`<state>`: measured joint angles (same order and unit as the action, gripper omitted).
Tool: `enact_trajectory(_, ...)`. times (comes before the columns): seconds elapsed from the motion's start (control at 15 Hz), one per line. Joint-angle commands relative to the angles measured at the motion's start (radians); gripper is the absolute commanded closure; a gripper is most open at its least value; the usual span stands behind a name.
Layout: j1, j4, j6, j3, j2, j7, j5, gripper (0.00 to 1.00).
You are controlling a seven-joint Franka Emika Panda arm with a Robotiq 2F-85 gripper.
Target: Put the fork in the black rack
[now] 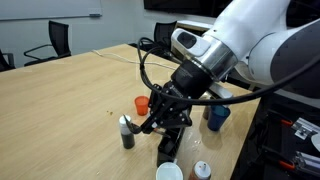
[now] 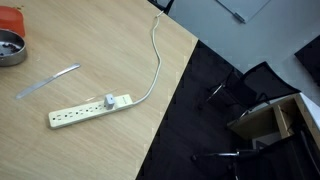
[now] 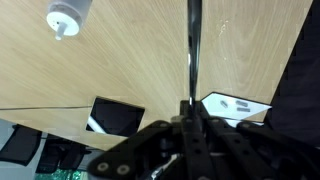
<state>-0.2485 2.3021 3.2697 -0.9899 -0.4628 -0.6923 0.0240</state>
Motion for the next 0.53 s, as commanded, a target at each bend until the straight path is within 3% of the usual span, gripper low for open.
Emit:
enact_trajectory(0.0, -0.140, -0.005, -0.004, -0.101, -0.134, -0.074, -0.084, 0.98)
enact_trajectory(0.07, -0.167, 0.000, -0.010, -0.113, -0.163, -0.084, -0.104, 0.98)
enact_trajectory(0.13, -0.183, 0.000, -0.010, -0.097, -0.199, -0.008, -0.223, 0.98)
enact_trajectory(0.47, -0.234, -0.012, -0.029, -0.081, -0.332, 0.015, -0.415, 0.98)
